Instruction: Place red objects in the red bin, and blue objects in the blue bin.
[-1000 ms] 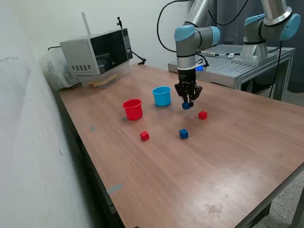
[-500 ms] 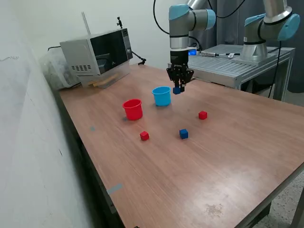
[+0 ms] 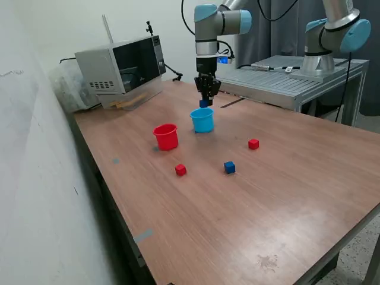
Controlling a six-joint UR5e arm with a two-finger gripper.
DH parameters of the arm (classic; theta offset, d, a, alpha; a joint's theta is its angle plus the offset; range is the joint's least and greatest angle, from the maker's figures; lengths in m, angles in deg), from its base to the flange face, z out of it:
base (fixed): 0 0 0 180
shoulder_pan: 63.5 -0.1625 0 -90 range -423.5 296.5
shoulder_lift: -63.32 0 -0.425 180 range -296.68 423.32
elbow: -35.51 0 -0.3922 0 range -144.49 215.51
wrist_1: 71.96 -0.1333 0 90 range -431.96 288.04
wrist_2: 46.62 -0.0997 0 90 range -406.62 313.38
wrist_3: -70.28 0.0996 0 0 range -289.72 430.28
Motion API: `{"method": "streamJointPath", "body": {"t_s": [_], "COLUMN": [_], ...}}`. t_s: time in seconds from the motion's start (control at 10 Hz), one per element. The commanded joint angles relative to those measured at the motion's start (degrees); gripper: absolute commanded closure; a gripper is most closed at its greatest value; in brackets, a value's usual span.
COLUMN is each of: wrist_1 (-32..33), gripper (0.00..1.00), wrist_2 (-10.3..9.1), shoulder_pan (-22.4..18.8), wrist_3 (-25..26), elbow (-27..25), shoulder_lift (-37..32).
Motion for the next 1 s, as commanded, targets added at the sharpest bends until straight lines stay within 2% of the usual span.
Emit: {"method": "streamJointPath", "body": {"t_s": [0.0,0.7,0.8,0.9], "wrist_1": [-0.04,-0.04,-0.04,-0.04], "gripper": [1.0,1.0,0.0,0.0], "wrist_2": [-0.02,-0.02,0.06,0.06], "shoulder_pan": [2.22,2.31,3.1,3.54], "wrist_3": [-0.72,-0.91,-0.91,-0.91], "elbow": [-0.08,-0.08,0.01,0.01], "shoulder_lift": [-0.11,-0.02,-0.11,-0.11]}}
